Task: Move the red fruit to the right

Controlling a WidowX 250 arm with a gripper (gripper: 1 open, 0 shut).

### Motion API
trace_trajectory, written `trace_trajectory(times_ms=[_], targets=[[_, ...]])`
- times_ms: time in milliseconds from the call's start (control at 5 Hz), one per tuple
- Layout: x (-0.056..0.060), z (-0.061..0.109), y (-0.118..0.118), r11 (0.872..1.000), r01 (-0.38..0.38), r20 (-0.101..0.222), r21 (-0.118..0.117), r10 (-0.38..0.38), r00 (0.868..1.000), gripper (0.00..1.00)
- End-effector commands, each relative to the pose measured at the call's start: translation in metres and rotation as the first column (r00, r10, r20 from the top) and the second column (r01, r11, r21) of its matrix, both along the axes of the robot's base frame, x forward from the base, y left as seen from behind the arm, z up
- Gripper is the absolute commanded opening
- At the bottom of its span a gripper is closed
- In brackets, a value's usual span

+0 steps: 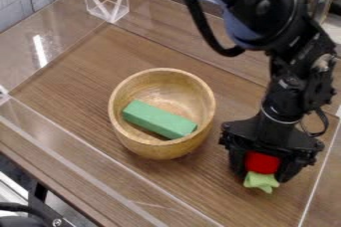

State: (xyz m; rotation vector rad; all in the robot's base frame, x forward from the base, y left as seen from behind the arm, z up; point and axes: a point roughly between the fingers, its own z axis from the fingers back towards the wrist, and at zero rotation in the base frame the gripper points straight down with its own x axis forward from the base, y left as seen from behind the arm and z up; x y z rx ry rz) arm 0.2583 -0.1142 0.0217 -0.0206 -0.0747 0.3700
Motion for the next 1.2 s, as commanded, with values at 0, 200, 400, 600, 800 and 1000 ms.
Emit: trace_trajectory(times_ms=[0, 200, 400, 600, 800, 1000], targets=[[0.007, 0.020, 0.000, 0.997, -0.067, 0.064, -0.034, 0.069, 0.996, 1.00], [0.017, 0.036, 0.012, 0.994, -0.095, 0.079, -0.048, 0.099, 0.992, 1.00], [0.024, 0.034, 0.015, 0.994, -0.096, 0.076, -0.059, 0.100, 0.992, 1.00], [0.029, 0.041, 0.024, 0.992, -0.111, 0.073, -0.063, 0.116, 0.991, 1.00], [0.021, 0.036, 0.025, 0.989, -0.130, 0.065, -0.069, 0.135, 0.989, 1.00], [0.017, 0.041, 0.031, 0.982, -0.170, 0.072, -0.077, 0.176, 0.982, 1.00]])
